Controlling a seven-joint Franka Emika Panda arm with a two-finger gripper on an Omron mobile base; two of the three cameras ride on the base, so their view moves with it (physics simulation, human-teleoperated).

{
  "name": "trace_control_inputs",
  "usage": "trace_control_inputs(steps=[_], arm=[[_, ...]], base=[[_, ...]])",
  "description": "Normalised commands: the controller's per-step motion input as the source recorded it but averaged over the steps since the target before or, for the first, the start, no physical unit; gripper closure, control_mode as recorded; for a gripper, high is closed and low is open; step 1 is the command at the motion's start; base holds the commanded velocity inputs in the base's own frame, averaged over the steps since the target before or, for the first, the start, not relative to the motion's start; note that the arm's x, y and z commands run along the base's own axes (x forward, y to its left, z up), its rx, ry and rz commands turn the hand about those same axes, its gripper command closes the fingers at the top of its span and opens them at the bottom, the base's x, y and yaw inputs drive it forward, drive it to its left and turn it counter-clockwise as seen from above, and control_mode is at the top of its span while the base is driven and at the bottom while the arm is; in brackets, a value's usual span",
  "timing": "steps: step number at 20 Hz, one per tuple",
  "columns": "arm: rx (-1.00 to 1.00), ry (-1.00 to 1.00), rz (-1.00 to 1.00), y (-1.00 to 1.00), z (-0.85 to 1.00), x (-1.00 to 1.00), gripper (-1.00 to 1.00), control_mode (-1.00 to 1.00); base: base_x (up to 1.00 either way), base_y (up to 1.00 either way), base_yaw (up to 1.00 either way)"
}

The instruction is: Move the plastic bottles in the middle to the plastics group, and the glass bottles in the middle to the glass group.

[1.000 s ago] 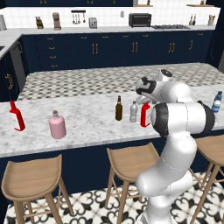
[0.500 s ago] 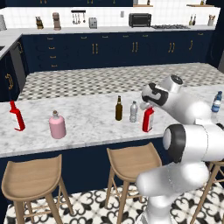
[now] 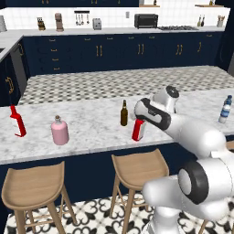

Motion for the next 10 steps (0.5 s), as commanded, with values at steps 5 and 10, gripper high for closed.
trace_control_inputs(steps=[5, 10], arm=[[0.04, 0.0, 0.03, 1.0, 0.02, -0.01, 1.0, -1.0], [0.08, 0.0, 0.08, 0.88, 0.04, 0.01, 1.0, -1.0]], base=[[0.0, 0.0, 0.0], [0.0, 0.0, 0.0]])
